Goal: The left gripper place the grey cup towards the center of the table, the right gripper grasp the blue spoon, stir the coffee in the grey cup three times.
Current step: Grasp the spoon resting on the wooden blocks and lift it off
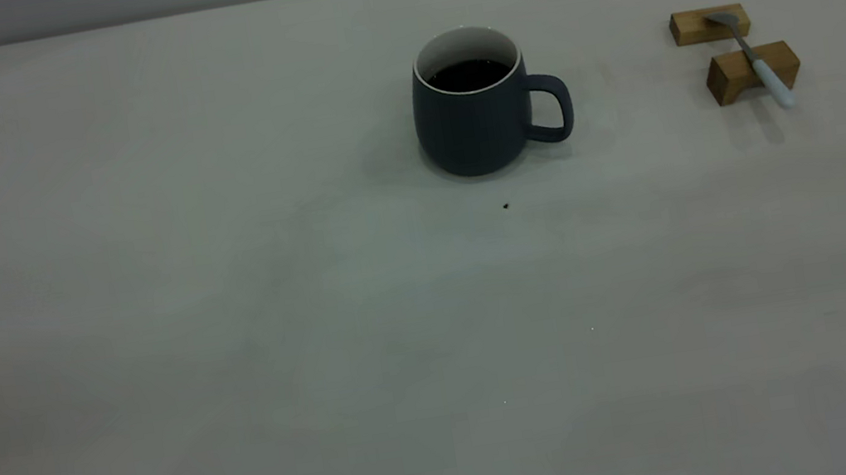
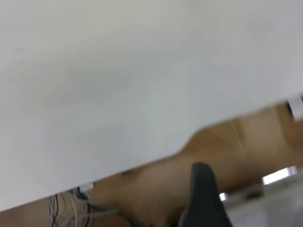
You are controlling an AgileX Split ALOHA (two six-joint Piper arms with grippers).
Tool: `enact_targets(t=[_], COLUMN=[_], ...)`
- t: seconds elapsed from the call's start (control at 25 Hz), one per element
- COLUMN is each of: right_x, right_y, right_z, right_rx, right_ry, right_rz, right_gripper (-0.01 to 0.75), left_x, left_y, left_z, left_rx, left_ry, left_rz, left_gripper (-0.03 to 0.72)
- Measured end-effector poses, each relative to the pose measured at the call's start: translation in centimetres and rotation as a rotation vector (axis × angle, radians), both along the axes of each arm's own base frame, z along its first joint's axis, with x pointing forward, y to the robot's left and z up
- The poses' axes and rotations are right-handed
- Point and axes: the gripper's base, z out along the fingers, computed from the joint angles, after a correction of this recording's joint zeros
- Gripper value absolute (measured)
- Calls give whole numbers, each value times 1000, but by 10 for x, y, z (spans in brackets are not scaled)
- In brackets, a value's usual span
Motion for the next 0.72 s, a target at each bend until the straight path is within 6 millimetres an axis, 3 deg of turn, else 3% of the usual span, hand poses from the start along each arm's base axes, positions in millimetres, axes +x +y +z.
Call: enact_targets(t=[0.4, 0.72], right_x=[0, 0], right_y=[0, 0], right_z=[0, 0], right_rx=[0, 0], right_ry=[0, 0], right_rz=[0, 0], right_gripper=[238, 238], left_x=[-33, -34], left_y=[3, 3], left_z=[-1, -1], left_rx=[-20, -18], left_ry=[-226, -229], left_rz=[240, 259], left_gripper=[585, 585])
